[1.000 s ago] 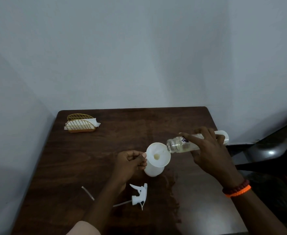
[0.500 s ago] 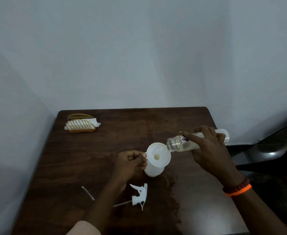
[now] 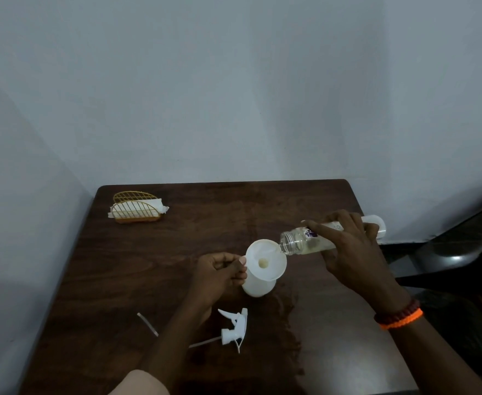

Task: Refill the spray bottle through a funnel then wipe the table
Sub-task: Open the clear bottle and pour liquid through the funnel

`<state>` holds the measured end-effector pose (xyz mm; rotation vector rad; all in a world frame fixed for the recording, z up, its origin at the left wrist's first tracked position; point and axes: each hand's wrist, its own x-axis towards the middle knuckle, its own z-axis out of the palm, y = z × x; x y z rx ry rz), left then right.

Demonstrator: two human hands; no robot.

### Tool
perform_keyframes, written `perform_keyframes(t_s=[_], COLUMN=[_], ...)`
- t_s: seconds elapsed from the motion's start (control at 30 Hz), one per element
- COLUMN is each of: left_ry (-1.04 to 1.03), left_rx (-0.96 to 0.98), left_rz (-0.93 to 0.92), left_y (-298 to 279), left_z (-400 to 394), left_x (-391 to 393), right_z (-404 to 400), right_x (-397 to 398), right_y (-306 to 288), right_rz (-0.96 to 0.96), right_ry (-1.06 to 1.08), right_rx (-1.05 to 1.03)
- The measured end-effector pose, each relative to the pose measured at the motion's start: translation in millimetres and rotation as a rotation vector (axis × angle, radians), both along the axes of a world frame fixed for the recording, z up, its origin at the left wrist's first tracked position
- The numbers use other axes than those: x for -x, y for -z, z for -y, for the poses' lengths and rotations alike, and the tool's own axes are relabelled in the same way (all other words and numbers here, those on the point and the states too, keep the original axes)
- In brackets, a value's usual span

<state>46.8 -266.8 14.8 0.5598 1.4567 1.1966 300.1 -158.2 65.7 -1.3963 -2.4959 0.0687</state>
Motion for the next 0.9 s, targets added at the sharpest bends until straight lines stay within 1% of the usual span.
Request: perform_keyframes(t_s=[0.9], left_ry=[0.007], left_rx=[0.001], left_rz=[-0.001], left_y=[-3.7], left_z=[-0.8], left_x=[-2.0], right_z=[-2.0], right_x=[2.0], right_y=[-2.5], right_rz=[-0.007], right_ry=[-0.008], right_rx=[-0.015])
